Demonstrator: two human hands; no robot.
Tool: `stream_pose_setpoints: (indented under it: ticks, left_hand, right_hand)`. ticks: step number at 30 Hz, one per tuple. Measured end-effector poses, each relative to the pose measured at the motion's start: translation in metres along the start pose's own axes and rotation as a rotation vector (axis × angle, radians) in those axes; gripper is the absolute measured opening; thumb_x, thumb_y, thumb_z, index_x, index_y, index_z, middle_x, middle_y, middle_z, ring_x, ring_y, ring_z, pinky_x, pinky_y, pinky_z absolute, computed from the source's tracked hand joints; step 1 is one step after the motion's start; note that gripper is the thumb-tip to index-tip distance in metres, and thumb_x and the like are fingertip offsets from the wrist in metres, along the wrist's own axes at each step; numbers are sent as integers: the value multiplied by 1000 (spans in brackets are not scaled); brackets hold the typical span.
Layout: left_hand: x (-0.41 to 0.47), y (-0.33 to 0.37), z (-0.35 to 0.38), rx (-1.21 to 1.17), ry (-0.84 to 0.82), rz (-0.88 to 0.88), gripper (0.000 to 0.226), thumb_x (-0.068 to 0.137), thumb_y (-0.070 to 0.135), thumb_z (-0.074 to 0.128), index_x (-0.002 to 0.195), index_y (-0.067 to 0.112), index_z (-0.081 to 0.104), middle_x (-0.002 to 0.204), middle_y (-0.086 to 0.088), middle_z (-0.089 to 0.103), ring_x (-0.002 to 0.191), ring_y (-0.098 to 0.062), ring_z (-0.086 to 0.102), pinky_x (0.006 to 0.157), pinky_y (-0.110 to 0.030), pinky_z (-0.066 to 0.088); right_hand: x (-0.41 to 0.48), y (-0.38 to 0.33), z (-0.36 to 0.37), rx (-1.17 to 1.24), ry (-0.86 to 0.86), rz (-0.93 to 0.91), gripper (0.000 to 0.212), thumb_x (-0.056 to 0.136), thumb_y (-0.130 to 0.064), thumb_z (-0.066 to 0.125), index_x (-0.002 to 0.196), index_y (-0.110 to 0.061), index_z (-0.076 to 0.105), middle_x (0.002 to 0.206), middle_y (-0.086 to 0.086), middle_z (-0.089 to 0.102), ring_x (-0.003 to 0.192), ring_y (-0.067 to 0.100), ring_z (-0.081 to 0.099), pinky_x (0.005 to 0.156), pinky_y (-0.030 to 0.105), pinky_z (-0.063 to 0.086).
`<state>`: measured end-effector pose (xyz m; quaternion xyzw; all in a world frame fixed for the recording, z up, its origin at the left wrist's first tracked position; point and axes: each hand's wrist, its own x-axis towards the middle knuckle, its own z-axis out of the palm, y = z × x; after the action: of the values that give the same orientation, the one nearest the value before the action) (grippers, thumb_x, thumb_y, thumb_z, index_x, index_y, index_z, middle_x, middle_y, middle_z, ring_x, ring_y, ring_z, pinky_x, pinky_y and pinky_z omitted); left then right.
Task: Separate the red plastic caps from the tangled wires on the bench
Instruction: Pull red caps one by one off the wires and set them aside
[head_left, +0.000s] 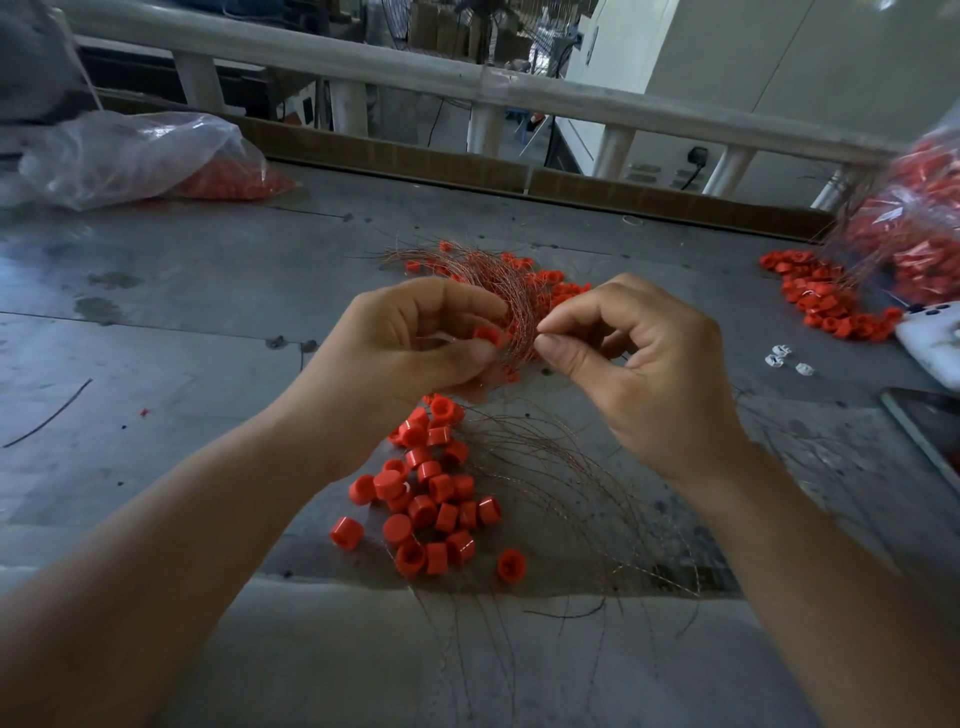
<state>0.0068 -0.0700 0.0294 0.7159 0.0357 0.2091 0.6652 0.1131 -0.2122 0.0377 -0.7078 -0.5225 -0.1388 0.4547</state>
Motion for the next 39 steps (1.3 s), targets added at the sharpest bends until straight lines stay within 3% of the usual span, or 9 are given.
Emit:
stream_pose_setpoints:
  ticks: [6,9,13,18,27,39]
  left_hand:
    - [1,-2,-2,72,-9,35,31,62,12,61,88,27,68,88,6,72,84,-7,68,73,-13,50]
    - [0,-2,-2,121,-26,44,34,71,0,62,90,27,67,89,8,72,84,-4,67,73,-10,49]
    - [-1,-2,0,112,-34,47,32,63,12,61,92,24,66,90,7,72,82,-3,67,71,-10,49]
    - [-2,-1,0,2,-37,25,26,61,10,62,87,13,65,79,2,71,75,-8,67,66,-14,51]
    - [-3,2,-1,-149,-54,-19,29,62,5,58,85,17,70,82,-2,73,77,-11,69,67,-15,52]
    - [-3,2,-4,-152,-46,-22,30,63,6,58,85,18,74,81,-3,73,77,-13,70,66,-16,53]
  right_hand:
    - [0,-1,0,17,-23,6,4,75,-14,67,77,-18,66,73,-17,55,69,1,55,63,8,39]
    - [-1,-2,2,22,-45,-6,11,75,-13,68,78,-22,64,74,-15,56,69,1,54,63,8,39]
    - [-2,-2,2,1,-61,-3,11,76,-11,68,78,-21,65,73,-16,53,67,0,52,62,8,38]
    - [-2,-2,2,-33,-74,-2,3,75,-10,68,76,-12,69,71,-17,50,65,-1,50,61,7,37]
    - [0,-4,-1,-56,-82,18,3,75,-9,69,76,-12,70,71,-19,48,65,-1,49,60,6,37]
    - [0,-6,-2,-33,-105,49,8,76,-5,70,77,-13,69,70,-17,50,68,-1,50,60,6,37]
